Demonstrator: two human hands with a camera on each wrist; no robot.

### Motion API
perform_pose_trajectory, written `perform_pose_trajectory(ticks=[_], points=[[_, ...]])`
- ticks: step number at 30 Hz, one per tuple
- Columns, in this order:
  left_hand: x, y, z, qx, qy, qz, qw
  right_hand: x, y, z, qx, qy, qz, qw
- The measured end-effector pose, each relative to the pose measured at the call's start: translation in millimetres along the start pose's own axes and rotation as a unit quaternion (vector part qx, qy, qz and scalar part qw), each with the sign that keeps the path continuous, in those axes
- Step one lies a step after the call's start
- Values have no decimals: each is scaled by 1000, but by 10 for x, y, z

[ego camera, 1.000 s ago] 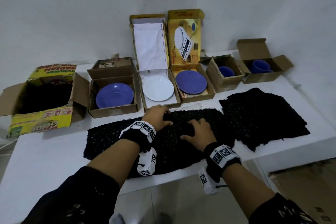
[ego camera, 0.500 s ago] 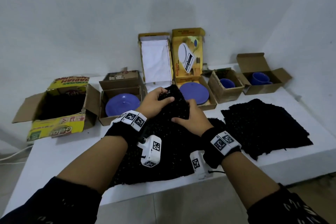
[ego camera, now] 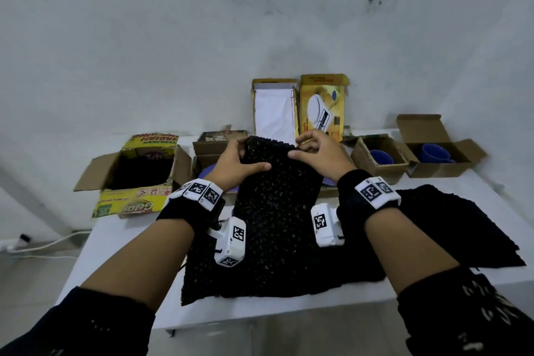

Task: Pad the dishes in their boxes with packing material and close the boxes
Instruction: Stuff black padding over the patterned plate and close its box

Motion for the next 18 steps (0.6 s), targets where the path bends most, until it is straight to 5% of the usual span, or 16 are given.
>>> perform_pose_trajectory(ticks=[3,6,8,10,14,18], points=[[36,148,-29,40,-1,-81,996,19,4,-127,-76,-47,-45,995],[51,263,-41,69,-8,-117,991,55,-241,-361,-167,-142,38,975],[63,331,-46,77,-5,-128,989,26,-403,-417,-177,-140,77,971],[55,399,13,72,24,-117,990,-14,-480,-383,-182,-119,58,974],[57,449,311,27,124,3,992,-98,-464,-258,-233,-106,1,967],[105,578,380,35,121,-51,991,-116,-551,-302,-236,-147,37,960]])
Point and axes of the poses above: each hand's wrist, its own x-axis away from the middle knuckle, its own y-axis out of the back of the hand, z = x × y, the point moved 6 cm from there along -x, towards the middle knuckle, and after that the axes turned 3 degrees about -y, right-handed, at the moved point
